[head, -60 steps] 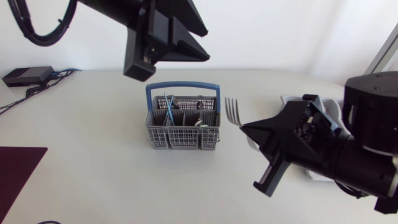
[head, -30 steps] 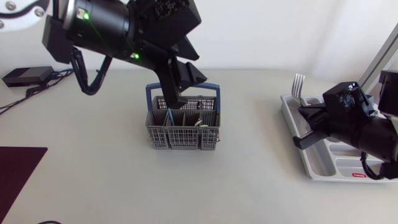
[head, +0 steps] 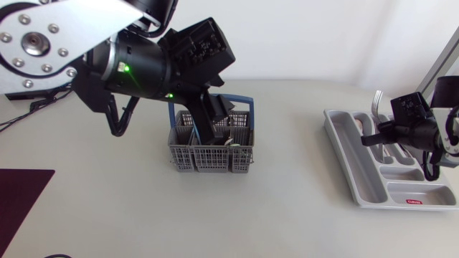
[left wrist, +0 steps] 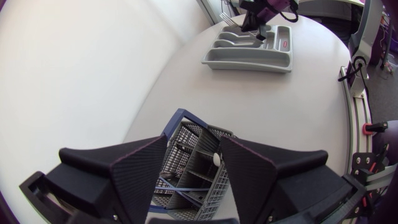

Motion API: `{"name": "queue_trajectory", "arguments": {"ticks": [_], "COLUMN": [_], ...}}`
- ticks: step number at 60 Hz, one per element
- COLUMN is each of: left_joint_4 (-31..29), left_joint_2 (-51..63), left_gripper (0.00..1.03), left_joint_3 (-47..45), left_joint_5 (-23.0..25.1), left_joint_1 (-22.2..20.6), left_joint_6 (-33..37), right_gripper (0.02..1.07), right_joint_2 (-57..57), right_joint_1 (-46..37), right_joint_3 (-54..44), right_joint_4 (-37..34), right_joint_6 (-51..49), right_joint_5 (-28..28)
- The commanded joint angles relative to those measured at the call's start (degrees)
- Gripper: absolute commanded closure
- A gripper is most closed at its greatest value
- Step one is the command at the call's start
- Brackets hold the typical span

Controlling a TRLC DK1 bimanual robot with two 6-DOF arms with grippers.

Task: Sort the cutlery from the basket into the organizer compartments.

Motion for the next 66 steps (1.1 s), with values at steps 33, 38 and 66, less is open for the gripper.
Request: {"name": "queue_trajectory", "arguments": {"ticks": [33, 38, 66], "left_joint_4": [6.0, 6.3, 6.4], "left_joint_2": [-1.9, -1.9, -2.6], "left_gripper": [0.44, 0.44, 0.44], "left_joint_3": [-8.2, -8.5, -9.9], "left_joint_5": [-6.2, -6.3, -6.4], "left_joint_1": [-1.7, -1.7, -2.1], "left_joint_6": [-5.0, -5.1, -5.2], "right_gripper": [1.01, 1.01, 0.97], "right_joint_2": [27.0, 29.0, 39.1], "right_joint_1": [-10.0, -10.1, -10.6], "right_joint_3": [18.1, 19.3, 26.6], "right_joint_4": [5.6, 5.5, 1.6], "right_joint_6": [1.6, 1.8, 4.6], "right_joint_5": [5.1, 5.8, 7.0]}}
